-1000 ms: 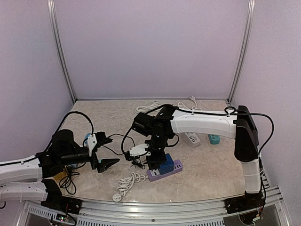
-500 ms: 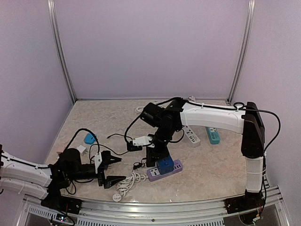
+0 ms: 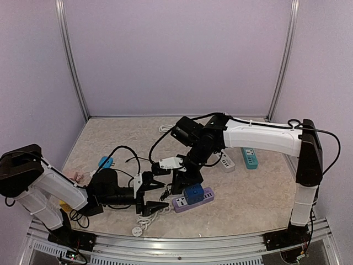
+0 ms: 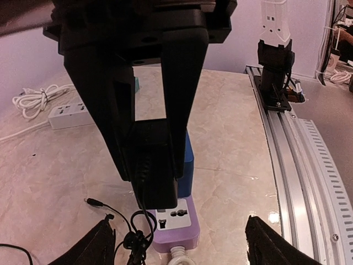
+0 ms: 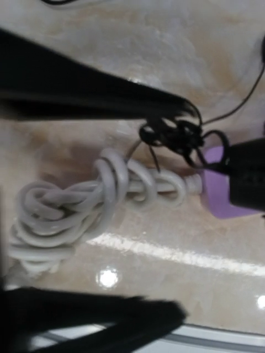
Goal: Insert the plug
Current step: Insert the plug into the socket.
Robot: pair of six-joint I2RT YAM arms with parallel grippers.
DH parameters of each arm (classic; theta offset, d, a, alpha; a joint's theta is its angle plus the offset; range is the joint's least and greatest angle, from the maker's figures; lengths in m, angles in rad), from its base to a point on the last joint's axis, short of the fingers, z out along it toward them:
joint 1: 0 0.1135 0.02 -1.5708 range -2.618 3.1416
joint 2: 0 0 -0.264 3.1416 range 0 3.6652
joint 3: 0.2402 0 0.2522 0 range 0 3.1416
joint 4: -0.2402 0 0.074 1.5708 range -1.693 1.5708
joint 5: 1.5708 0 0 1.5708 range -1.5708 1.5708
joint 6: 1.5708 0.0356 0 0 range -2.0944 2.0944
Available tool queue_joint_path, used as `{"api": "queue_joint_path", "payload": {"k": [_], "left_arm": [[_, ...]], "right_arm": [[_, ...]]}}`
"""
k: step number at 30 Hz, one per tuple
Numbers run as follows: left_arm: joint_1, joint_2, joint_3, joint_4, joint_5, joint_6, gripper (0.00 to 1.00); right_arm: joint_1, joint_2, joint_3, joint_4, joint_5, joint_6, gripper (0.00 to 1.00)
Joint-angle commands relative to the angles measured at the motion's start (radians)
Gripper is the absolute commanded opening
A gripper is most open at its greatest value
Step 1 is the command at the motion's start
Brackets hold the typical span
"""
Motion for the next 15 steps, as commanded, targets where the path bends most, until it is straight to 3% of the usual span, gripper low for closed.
{"api": "queue_joint_path", "payload": {"k": [1,9,11,15], "left_arm": [[-0.024,0.103,0.056,0.11,0.019,0.009,0.79],[-0.049,0.193,0.089,0.18,-0.088,-0.03,0.61],[-0.047,0.193,0.082,0.179,-0.111,-0.036,0.63],[-0.048,0.176,0.055,0.197,-0.16,-0.043,0.8]], "right_arm": [[0.003,-0.051,-0.027,0.033,-0.04,-0.015,0.0],[0.002,-0.067,-0.02,0.025,-0.059,-0.018,0.0],[0.0,-0.076,-0.022,0.025,-0.075,-0.016,0.0],[-0.026,-0.12,-0.057,0.041,-0.114,0.003,0.0]]}}
